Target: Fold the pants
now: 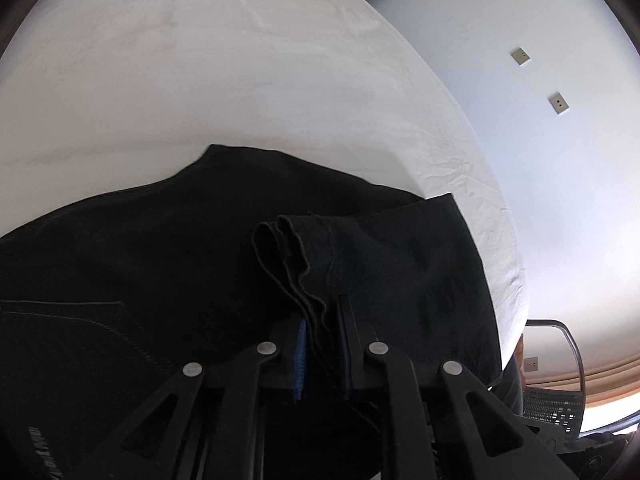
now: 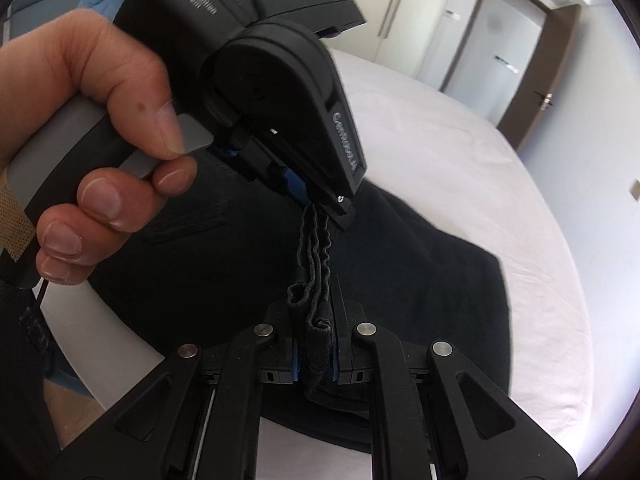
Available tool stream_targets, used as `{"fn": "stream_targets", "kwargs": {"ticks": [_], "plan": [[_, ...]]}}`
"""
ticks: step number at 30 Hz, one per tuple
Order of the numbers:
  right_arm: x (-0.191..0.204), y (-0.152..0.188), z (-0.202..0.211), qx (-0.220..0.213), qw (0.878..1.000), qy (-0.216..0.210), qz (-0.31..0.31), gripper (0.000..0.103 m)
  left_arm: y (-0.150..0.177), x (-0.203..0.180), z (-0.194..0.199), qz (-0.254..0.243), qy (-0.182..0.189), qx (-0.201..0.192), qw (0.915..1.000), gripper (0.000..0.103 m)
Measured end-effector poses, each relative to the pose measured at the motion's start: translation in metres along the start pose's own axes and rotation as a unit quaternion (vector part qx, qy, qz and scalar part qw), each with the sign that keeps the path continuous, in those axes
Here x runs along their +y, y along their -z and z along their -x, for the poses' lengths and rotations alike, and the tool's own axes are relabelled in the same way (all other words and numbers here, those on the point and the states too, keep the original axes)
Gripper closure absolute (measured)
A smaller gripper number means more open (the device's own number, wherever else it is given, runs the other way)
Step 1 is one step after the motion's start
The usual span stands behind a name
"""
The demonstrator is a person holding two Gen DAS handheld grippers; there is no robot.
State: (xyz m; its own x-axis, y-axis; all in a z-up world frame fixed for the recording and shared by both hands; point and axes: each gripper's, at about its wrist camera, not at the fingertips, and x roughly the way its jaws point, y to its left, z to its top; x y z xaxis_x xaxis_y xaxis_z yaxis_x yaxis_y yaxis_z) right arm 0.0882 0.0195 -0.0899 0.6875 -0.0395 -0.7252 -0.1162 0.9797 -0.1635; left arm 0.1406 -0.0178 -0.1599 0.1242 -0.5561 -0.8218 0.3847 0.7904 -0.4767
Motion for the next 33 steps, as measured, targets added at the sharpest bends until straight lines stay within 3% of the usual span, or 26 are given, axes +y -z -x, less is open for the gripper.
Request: {"fn": "stream_targets", "kwargs": {"ticks": [7,15,16,18,19,21,23,27,29,30,33], "plan": [[0.036,0.0,-0.014,0.026,0.999,-0.035,0.025,0.094,0.001,0.034,0.001,0.021,-0.024,0.003,0.9995,0.089],[0.041,0.001,-0.035,0.068,0.996,-0.056,0.032,0.09,0.002,0.051,-0.001,0.029,-0.029,0.001,0.9992,0.084],[0.038,0.0,-0.036,0.066,0.996,-0.059,0.028,0.09,0.002,0.052,0.002,0.031,-0.03,-0.006,0.9991,0.082],[0.031,-0.001,-0.034,0.071,0.994,-0.077,0.017,0.088,0.005,0.05,0.008,0.027,-0.049,-0.018,0.9983,0.069],[0.025,0.002,-0.03,0.076,0.993,-0.095,0.008,0.084,0.006,0.045,0.012,0.02,-0.068,-0.028,0.9971,0.059],[0.004,0.007,-0.021,0.082,0.988,-0.131,-0.017,0.072,0.006,0.031,0.021,-0.001,-0.114,-0.051,0.9921,0.052],[-0.018,0.019,-0.007,0.084,0.978,-0.178,-0.067,0.061,0.01,0.017,0.031,-0.019,-0.146,-0.075,0.9862,0.052],[-0.081,0.044,0.016,0.089,0.949,-0.255,-0.164,0.061,0.021,-0.011,0.041,-0.053,-0.179,-0.103,0.977,0.052],[-0.118,0.057,0.018,0.09,0.933,-0.277,-0.21,0.061,0.028,-0.02,0.039,-0.068,-0.192,-0.105,0.9734,0.052],[-0.135,0.043,0.018,0.091,0.925,-0.286,-0.234,0.061,0.034,-0.026,0.035,-0.077,-0.198,-0.101,0.972,0.052],[-0.191,0.047,0.022,0.071,0.902,-0.3,-0.302,0.061,0.049,-0.041,0.016,-0.101,-0.214,-0.082,0.9681,0.052]]}}
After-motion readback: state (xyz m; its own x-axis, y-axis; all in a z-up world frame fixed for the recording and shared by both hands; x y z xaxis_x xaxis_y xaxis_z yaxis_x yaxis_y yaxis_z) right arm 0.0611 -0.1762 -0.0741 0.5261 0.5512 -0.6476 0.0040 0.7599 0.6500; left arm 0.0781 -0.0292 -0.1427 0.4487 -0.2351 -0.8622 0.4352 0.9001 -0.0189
